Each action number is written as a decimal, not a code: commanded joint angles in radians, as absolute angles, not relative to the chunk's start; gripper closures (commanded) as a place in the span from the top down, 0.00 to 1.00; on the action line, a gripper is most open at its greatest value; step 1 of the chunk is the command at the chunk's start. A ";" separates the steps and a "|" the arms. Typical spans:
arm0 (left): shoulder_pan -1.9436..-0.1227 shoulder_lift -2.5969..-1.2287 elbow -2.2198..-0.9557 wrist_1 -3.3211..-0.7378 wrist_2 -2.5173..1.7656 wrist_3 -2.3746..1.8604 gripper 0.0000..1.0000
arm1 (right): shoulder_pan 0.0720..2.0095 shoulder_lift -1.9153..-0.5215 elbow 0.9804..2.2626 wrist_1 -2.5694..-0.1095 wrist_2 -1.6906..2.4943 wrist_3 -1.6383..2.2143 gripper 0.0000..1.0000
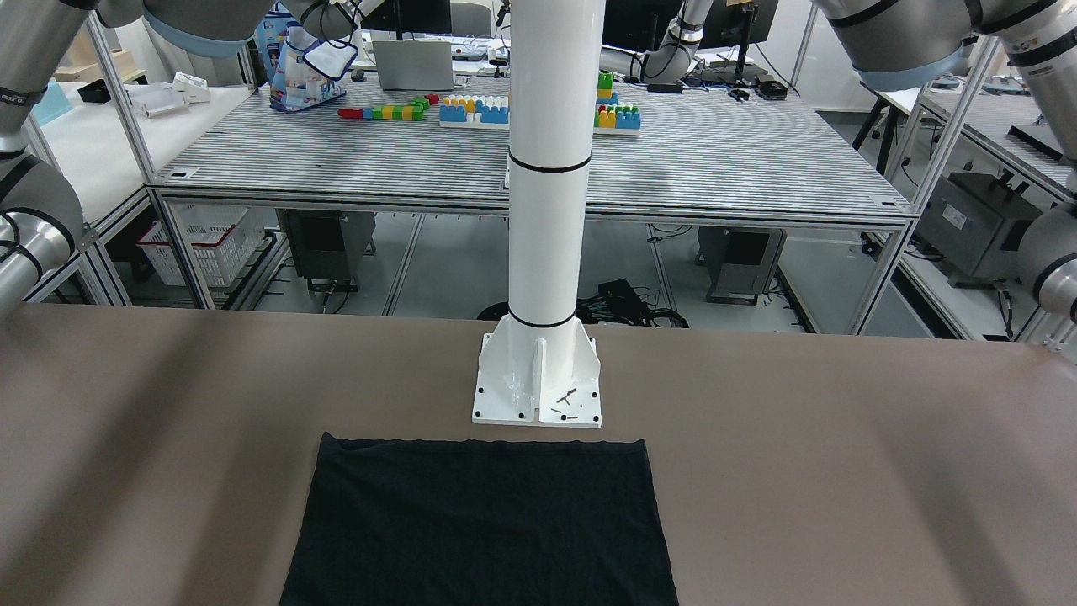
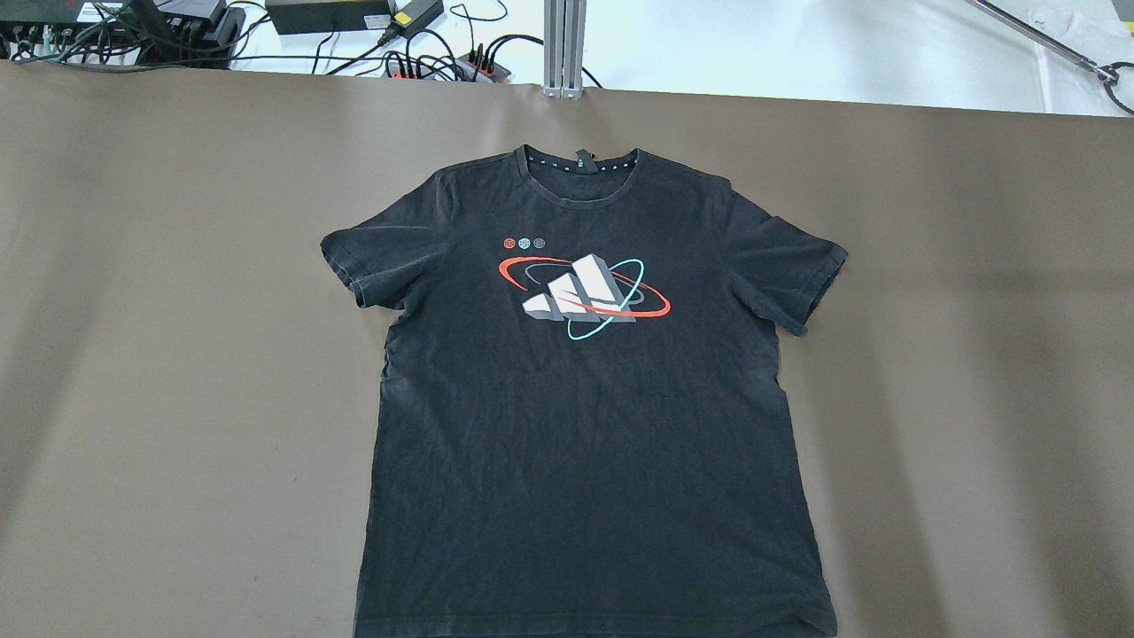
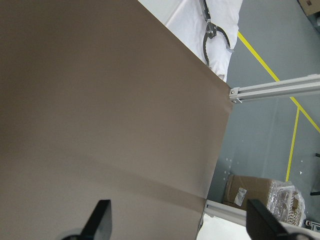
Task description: Fold clothes
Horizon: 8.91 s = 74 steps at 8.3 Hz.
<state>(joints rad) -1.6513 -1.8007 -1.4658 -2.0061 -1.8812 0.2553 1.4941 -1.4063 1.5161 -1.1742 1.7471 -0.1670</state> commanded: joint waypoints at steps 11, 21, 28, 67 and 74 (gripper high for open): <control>-1.551 -1.726 -1.588 -2.025 -2.011 -0.149 0.93 | 1.096 -1.293 1.439 -0.916 2.042 0.667 0.94; -1.543 -1.721 -1.591 -2.051 -2.006 -0.150 0.93 | 0.966 -1.095 1.203 -0.893 1.873 0.723 0.61; -1.532 -1.721 -1.592 -2.051 -2.006 -0.166 0.93 | 0.965 -1.100 1.251 -0.896 1.884 0.721 0.00; -0.923 -2.137 -1.224 -2.221 -2.016 -0.732 0.38 | 0.715 -1.209 1.635 -1.043 1.764 1.042 0.94; -0.907 -2.140 -1.233 -2.224 -2.016 -0.759 0.00 | 0.713 -1.209 1.626 -1.042 1.763 1.042 0.94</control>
<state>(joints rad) -0.9077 -2.1370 -1.2266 -2.2240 -2.0157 -0.7542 0.7136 -1.2088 1.6287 -1.0425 1.7626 1.0418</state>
